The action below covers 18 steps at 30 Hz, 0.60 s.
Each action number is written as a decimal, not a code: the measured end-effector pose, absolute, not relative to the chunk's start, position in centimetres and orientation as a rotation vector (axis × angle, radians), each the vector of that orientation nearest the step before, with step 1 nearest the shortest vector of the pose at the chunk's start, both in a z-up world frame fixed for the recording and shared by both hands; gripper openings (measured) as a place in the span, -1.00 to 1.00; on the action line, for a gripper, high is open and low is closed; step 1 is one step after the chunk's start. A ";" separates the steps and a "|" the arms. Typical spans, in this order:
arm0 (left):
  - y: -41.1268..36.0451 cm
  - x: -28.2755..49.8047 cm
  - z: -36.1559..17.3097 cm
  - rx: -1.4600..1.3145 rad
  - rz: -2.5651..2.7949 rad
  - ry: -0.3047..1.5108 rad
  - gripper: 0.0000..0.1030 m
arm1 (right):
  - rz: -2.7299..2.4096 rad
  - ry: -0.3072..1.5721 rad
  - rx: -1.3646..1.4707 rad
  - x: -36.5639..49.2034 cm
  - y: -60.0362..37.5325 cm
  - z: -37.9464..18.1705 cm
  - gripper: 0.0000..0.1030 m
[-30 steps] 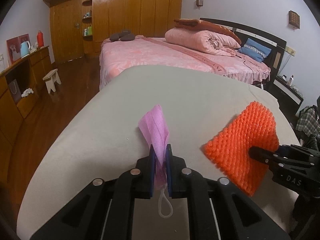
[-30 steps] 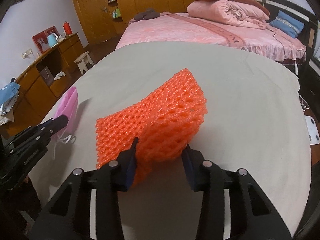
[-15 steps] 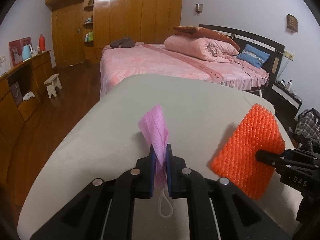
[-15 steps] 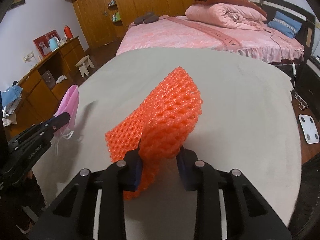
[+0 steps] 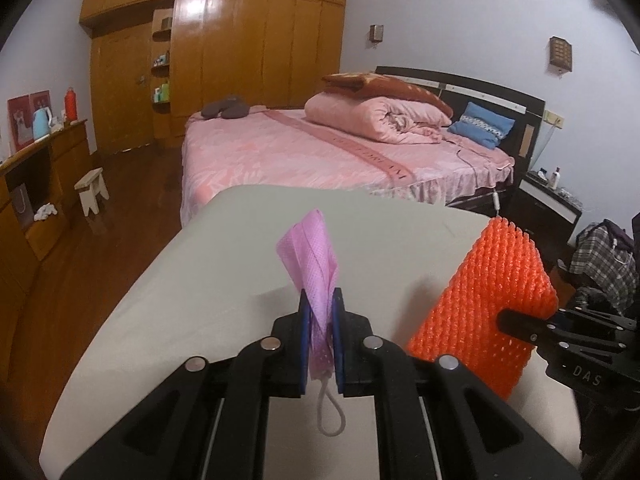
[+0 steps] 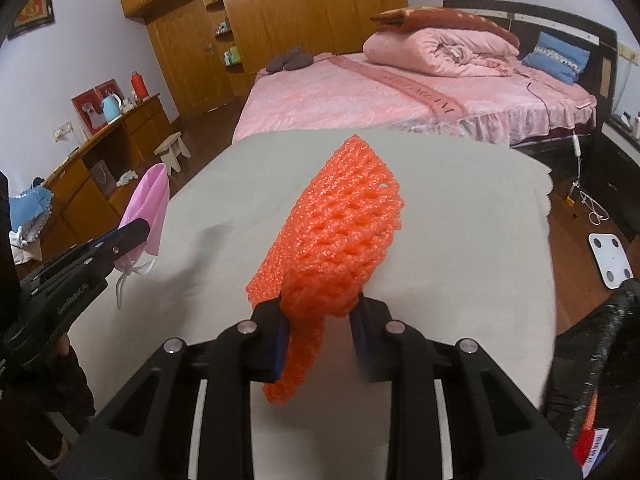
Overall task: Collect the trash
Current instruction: 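Lift the orange mesh sleeve off the ottoman with the right tool, then carry the pink mask and orange sleeve over the bin and open both tools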
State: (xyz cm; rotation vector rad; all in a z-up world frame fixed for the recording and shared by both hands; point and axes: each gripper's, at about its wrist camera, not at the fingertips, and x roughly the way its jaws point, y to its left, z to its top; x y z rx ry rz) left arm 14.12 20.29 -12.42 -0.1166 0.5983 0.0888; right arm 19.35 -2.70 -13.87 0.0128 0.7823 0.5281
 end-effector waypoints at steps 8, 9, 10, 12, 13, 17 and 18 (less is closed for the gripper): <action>17.0 13.6 -10.3 -0.092 0.027 0.567 -0.81 | 0.508 0.736 0.026 17.9 -5.7 -11.6 -0.51; 16.6 13.5 -10.2 -0.089 0.022 0.565 -0.81 | 0.503 0.731 0.027 17.6 -6.0 -11.3 -0.51; 16.0 13.4 -9.9 -0.084 0.014 0.561 -0.81 | 0.495 0.724 0.030 17.3 -6.6 -10.9 -0.51; 15.0 13.4 -9.5 -0.079 -0.004 0.557 -0.81 | 0.483 0.712 0.037 16.9 -7.7 -10.4 -0.51; 14.4 13.4 -9.3 -0.074 -0.016 0.553 -0.81 | 0.478 0.708 0.039 16.9 -8.2 -10.2 -0.51; 11.9 13.3 -8.5 -0.060 -0.061 0.543 -0.81 | 0.439 0.683 0.056 15.7 -10.9 -9.3 -0.51; 11.1 13.3 -8.3 -0.057 -0.079 0.540 -0.81 | 0.428 0.678 0.059 15.5 -11.7 -9.1 -0.51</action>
